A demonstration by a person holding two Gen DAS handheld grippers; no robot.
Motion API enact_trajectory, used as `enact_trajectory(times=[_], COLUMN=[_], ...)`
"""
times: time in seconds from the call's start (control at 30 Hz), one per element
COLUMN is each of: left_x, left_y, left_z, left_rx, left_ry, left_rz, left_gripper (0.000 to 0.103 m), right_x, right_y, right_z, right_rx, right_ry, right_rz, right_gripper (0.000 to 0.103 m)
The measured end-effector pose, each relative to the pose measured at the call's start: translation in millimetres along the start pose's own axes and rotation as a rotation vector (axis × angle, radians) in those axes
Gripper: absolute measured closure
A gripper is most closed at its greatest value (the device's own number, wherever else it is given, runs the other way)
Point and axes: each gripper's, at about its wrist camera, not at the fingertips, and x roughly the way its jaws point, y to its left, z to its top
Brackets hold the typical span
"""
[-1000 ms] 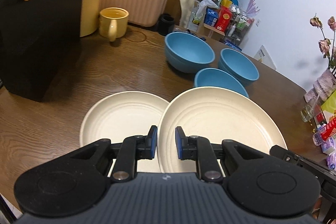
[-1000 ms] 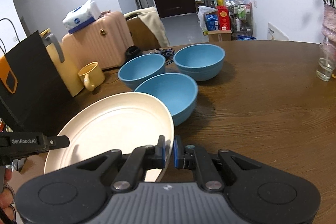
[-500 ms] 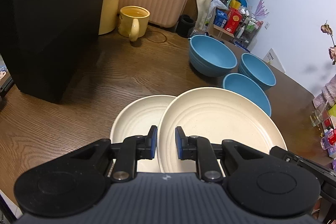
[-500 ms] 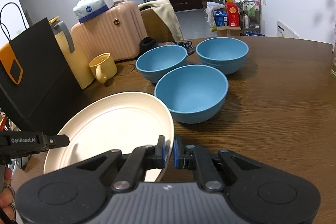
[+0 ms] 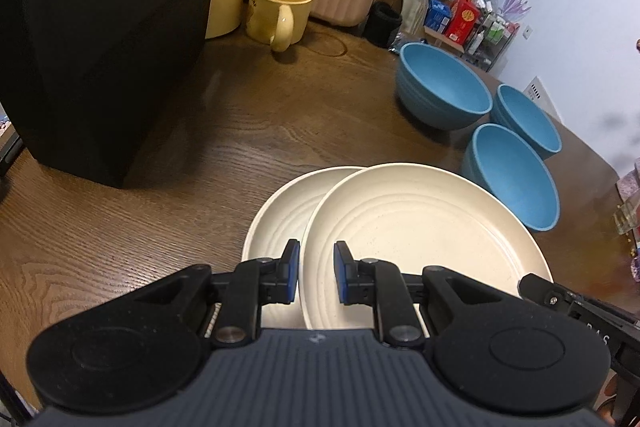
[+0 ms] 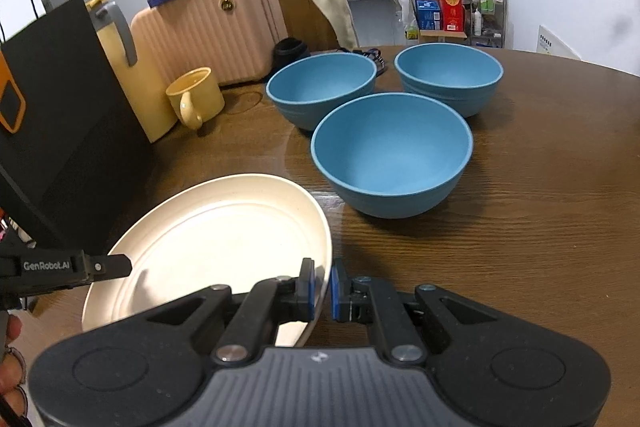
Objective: Organize plates and bowls
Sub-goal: 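Lower the held plate with both grippers onto the stacked cream plates, then open both grippers to release the cream plate on the stack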
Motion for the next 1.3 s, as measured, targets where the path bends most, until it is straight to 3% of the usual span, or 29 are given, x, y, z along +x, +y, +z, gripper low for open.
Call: enact_trajectory(times=[0.5, 1.3], left_x=[30, 40], left_y=[23, 22], left_z=[4, 4], left_rx=[-0.004, 0.032], left_ry=[0.035, 0.041], left_rz=[0.058, 0.075], left_gripper=[0.085, 0.085], right_x=[44, 55], right_y=[20, 32], right_z=[2, 3], right_rx=[-0.067, -0.169], right_ry=[0.074, 0.086], right_rz=[0.004, -0.047], right_gripper=[0.094, 0.092])
